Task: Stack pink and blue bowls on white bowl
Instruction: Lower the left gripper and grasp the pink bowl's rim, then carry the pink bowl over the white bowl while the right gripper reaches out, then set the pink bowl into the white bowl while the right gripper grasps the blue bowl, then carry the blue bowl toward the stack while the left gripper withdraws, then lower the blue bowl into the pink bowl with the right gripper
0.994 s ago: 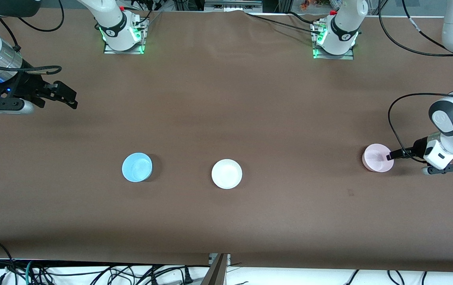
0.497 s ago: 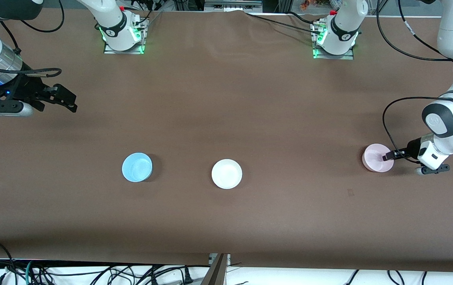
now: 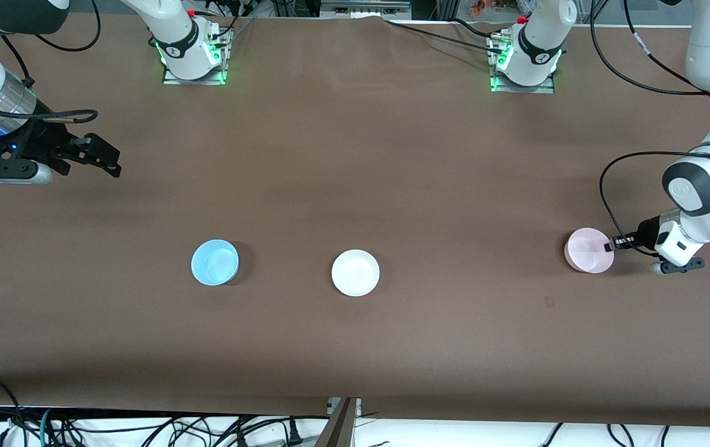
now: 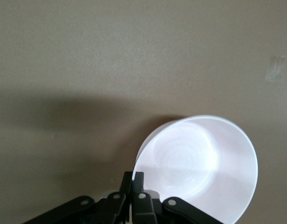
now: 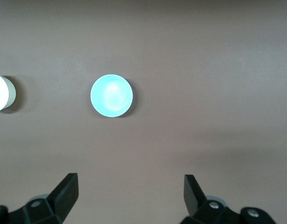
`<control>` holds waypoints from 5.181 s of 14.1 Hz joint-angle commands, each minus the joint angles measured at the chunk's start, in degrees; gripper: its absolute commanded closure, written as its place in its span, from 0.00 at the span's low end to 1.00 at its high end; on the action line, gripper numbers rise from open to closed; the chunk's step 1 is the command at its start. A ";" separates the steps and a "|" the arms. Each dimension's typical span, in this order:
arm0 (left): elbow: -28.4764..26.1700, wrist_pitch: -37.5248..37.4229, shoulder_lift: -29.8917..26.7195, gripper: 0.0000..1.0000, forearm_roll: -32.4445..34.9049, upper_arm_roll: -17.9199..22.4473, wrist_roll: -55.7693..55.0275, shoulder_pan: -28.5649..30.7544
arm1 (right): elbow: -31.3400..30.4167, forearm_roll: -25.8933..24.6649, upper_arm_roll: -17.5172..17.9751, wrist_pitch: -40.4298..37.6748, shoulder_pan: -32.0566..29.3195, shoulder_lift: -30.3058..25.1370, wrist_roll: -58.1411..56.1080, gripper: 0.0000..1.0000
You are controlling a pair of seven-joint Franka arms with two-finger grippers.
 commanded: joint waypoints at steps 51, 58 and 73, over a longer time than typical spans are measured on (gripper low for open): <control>31.66 -14.34 6.73 0.00 10.10 -9.07 -62.60 -32.23 | 2.76 10.59 0.71 28.27 -0.46 37.53 -2.86 1.00; 26.21 -30.34 -7.51 0.00 14.21 -0.80 -37.90 -21.42 | 17.70 12.12 0.89 11.22 6.46 37.35 15.37 1.00; 23.13 -43.55 -20.64 0.00 26.45 -8.88 -25.67 -7.70 | 31.24 14.23 1.24 27.29 24.76 51.24 56.11 1.00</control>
